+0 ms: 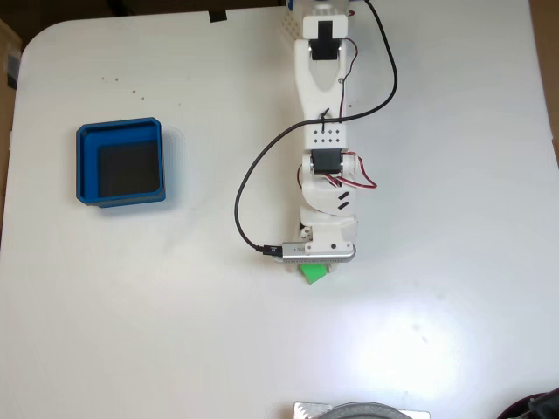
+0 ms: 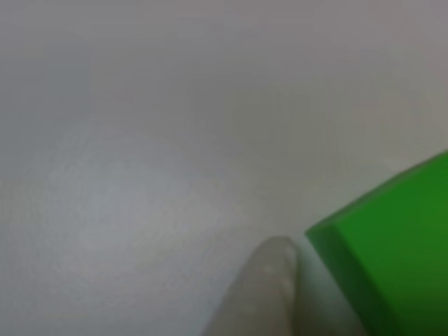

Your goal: Pick up green cube and drop it in the blue box

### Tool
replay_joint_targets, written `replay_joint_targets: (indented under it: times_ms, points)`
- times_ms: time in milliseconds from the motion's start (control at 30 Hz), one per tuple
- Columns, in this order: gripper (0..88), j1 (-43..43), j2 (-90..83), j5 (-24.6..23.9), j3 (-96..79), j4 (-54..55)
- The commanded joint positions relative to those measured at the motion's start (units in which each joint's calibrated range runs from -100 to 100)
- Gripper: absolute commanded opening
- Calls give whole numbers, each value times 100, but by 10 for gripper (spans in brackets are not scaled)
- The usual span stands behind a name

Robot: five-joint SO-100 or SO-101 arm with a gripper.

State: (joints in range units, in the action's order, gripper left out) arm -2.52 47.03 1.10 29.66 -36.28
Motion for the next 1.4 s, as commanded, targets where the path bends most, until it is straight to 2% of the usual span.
replay_joint_targets:
  times_ms: [0, 433, 867, 1367]
  points:
    - [311, -68, -130, 15, 364, 110]
    - [291, -76, -147, -20, 364, 102]
    - [22, -267, -172, -20, 382, 102]
    - [11, -282, -506, -20, 364, 70]
